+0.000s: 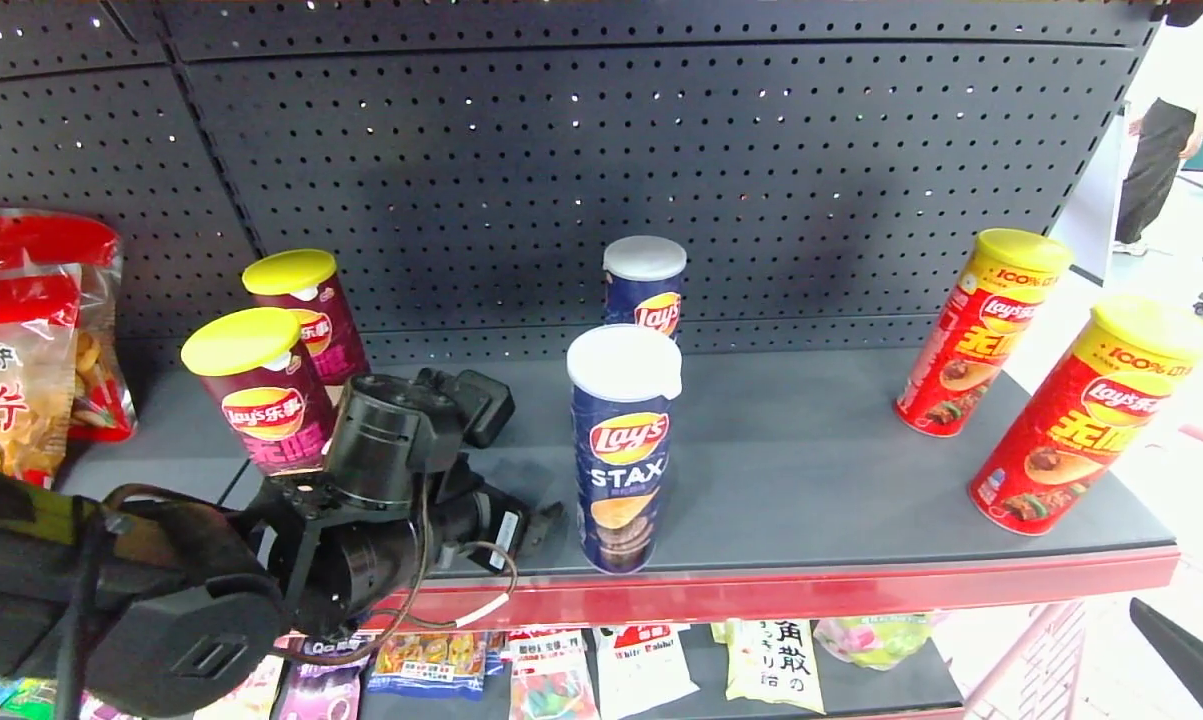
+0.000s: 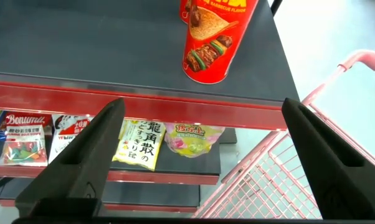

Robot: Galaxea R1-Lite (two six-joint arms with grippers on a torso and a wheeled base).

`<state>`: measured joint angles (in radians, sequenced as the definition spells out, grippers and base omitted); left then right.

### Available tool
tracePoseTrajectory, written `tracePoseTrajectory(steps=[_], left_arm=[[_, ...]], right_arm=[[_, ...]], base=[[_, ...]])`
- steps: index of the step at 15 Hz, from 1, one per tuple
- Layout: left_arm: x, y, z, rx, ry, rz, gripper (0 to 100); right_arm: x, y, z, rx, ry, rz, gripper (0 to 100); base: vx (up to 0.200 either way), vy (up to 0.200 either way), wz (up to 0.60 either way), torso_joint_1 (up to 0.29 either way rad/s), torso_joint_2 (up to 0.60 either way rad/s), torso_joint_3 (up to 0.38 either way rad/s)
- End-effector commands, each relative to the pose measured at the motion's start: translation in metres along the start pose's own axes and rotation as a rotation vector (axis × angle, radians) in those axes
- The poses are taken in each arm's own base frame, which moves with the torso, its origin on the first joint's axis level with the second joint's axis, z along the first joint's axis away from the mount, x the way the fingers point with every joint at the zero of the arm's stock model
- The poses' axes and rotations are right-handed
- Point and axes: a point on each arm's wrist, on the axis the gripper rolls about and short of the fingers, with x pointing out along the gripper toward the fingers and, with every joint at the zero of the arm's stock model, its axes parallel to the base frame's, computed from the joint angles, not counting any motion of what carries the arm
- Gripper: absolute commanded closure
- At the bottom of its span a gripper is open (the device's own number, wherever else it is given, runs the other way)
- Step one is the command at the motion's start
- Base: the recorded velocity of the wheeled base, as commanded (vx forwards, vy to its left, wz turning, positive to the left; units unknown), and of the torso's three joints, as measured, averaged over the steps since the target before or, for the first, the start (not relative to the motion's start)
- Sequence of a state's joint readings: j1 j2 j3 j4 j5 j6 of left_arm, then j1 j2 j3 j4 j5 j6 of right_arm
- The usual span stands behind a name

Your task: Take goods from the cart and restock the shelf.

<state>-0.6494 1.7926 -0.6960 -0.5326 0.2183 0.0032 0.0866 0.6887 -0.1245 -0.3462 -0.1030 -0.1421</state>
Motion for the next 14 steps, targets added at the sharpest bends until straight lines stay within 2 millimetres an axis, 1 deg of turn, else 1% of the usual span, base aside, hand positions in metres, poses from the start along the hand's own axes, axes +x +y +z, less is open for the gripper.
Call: tracePoseTrajectory(steps=[1,3,7,14], left_arm=[[0.005,-0.001,-0.001,0.003,0.009,-0.001,0],[0.007,-0.003,0.001,0.003,0.004,-0.004,0],[0.018,-0.008,0.009,0.003,-0.01,-0.01,0],[0.028,-0.01,0.015,-0.001,-0.025,-0.01,0]], right_arm=[[0.001,0.0,0.0,-0.001,0.006,0.002,0],[0.001,0.0,-0.001,-0.002,0.009,0.002,0],[0.002,0.0,0.0,-0.002,0.012,0.003,0],[0.002,0.0,0.0,-0.002,0.013,0.003,0]], base=[[0.0,0.0,0.0,0.0,0.0,0.0],[0.0,0.0,0.0,0.0,0.0,0.0],[0.0,0.0,0.0,0.0,0.0,0.0],[0.0,0.0,0.0,0.0,0.0,0.0]])
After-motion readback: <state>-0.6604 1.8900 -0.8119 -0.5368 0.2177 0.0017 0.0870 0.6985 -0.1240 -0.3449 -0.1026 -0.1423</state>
